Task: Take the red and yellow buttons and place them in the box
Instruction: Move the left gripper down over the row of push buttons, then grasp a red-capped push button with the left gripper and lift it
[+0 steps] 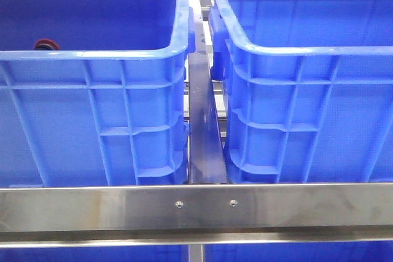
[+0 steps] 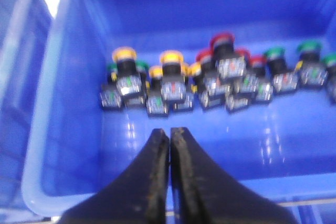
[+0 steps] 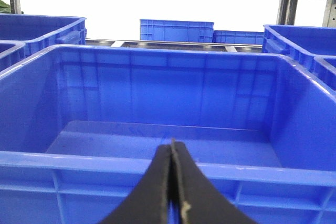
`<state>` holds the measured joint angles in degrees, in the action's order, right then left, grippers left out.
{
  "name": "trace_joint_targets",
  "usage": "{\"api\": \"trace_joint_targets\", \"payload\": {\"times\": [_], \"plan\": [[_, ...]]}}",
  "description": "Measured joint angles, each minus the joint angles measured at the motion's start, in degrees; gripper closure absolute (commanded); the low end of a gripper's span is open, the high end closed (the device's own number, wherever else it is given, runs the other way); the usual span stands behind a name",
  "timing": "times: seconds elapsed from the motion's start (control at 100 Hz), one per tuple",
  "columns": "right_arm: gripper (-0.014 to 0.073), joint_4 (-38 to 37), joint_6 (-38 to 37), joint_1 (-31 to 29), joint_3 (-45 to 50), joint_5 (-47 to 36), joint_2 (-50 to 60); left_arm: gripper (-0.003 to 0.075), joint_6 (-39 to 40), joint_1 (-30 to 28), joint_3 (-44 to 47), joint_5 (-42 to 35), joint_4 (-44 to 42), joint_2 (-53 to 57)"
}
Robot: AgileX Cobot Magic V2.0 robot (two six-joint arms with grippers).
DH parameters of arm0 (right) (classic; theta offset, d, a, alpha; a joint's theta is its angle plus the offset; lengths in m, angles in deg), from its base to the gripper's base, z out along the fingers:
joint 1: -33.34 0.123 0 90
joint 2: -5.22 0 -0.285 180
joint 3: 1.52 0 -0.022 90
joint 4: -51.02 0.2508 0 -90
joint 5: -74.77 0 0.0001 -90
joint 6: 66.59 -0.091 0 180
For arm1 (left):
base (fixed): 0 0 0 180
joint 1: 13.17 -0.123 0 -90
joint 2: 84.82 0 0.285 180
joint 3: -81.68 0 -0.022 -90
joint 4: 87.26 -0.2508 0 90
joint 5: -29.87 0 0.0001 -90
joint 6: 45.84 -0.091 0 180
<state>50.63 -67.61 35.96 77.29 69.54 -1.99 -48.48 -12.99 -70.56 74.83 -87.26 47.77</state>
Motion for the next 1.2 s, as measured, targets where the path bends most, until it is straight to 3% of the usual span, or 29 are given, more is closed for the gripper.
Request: {"api": "trace_joint_targets", "payload": {"times": [0.15,0.25,0.31,0.46,0.53,0.91,1.2], "plan": [[0.0662,0.00,0.00,0.00,0.00,0.00,0.00,0.0735,0.00,0.00,0.00,0.37,0.00,-2.22],[0.0662,0.00,0.00,0.00,0.00,0.00,0.00,0.0662,0.00,0.00,0.00,0.52,-0.58,-2.63],[0.0662,0.00,0.00,0.00,0.00,0.00,0.00,0.0575,0.00,0.00,0.00,0.52,-0.58,-2.74],[0.0662,0.00,0.00,0.00,0.00,0.00,0.00,0.0237,0.00,0.00,0.00,0.52,-0.63,-2.74],[0.0662,0.00,0.00,0.00,0.00,0.00,0.00,0.0152,0.00,0.00,-0.09,0.52,-0.63,-2.74],[0.0662,0.00,0.00,0.00,0.00,-0.10,0.00,0.0158,-1.24,0.00,-0.91,-1.44,5.77,-4.93],[0.0662,0.00,0.00,0.00,0.00,-0.10,0.00,0.0158,-1.49,6.21,-7.24,-0.74,8.57,-21.33]]}}
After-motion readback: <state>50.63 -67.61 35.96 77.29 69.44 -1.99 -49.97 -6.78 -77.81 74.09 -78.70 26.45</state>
